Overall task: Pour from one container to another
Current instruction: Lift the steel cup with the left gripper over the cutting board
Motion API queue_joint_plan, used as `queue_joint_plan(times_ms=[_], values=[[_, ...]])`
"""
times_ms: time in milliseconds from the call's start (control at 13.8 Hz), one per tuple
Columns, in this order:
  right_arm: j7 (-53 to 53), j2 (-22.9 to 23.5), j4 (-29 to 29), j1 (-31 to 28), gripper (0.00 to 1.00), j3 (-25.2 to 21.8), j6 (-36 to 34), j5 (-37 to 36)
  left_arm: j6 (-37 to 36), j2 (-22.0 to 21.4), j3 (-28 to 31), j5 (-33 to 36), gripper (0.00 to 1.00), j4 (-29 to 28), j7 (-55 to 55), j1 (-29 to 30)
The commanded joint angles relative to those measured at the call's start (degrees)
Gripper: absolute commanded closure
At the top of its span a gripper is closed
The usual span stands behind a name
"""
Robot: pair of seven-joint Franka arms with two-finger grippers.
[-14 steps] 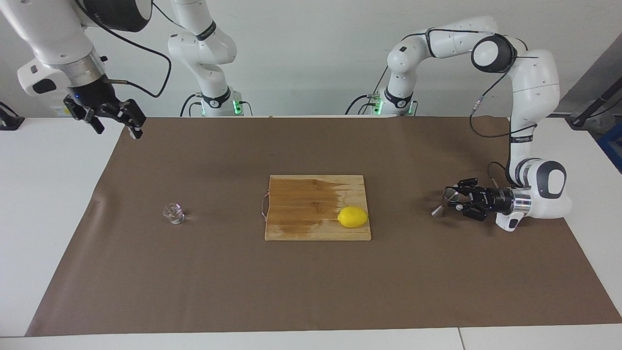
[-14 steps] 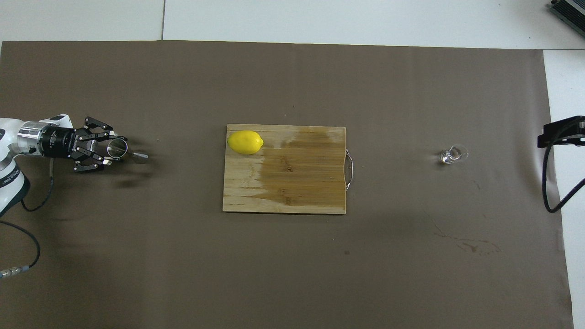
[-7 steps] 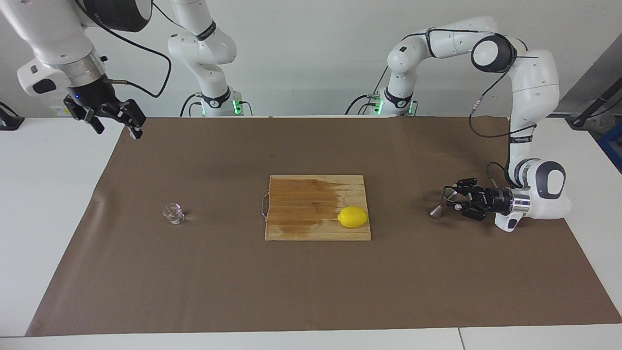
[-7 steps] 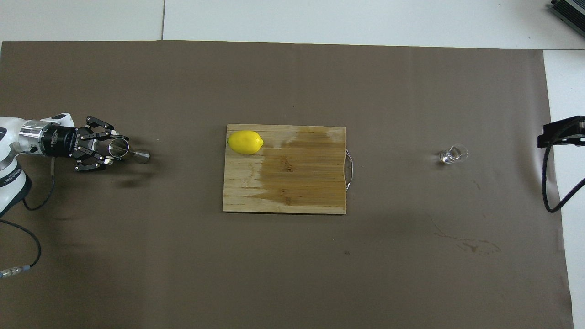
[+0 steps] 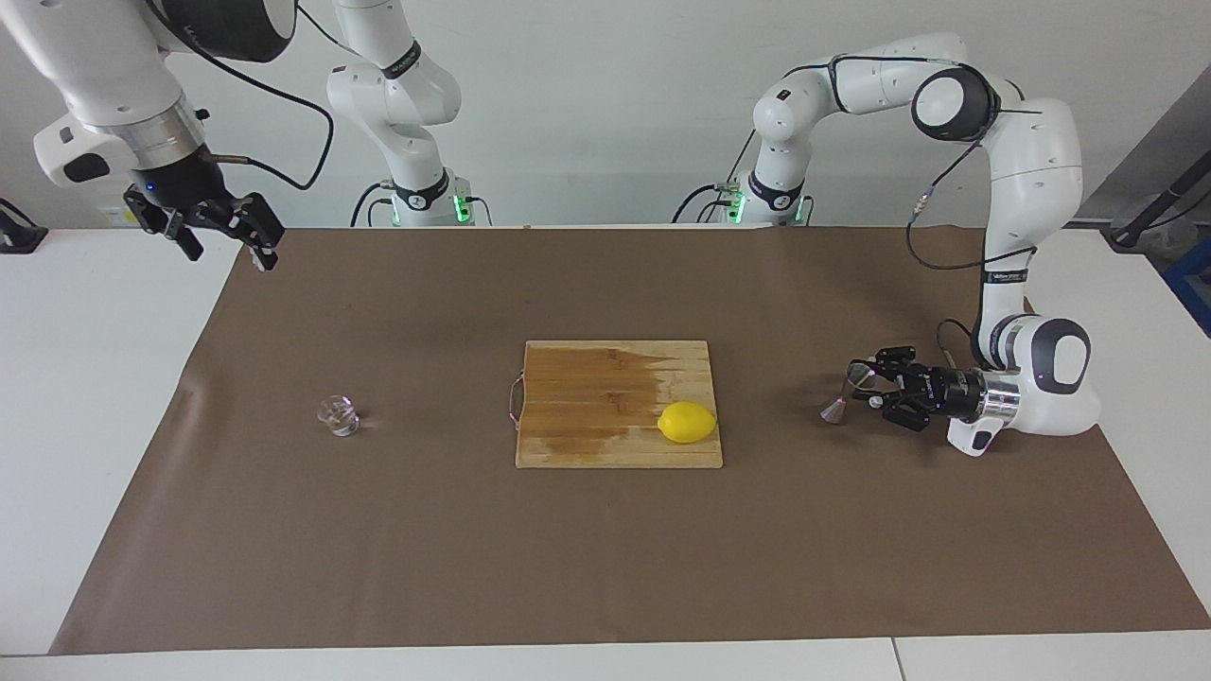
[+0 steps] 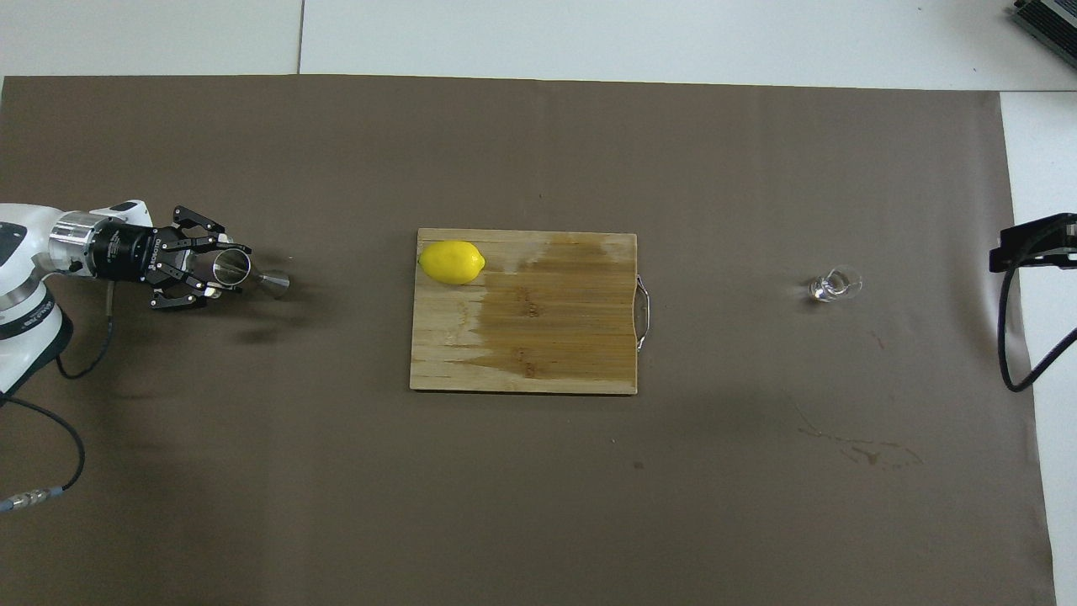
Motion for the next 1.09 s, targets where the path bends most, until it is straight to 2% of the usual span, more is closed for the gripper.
queue_joint_plan(times_ms=[0, 654, 1017], values=[[0.3, -1.4, -1.6, -0.7, 0.00, 0.6, -0.2, 1.5, 0.2, -4.4, 1.0, -3.5, 0.64, -0.5, -1.8, -4.0], [0.3, -1.4, -1.6, -0.7, 0.00, 0.6, -0.2, 1.5, 9.2, -16.7, 1.4, -13.0, 0.64, -11.7, -4.9, -12.7], [0.3, -1.4, -1.6, -0.7, 0.00, 0.6, -0.2, 1.5, 13.5, -22.2, 6.7, -20.8, 0.63, -18.0, -3.9, -21.4]])
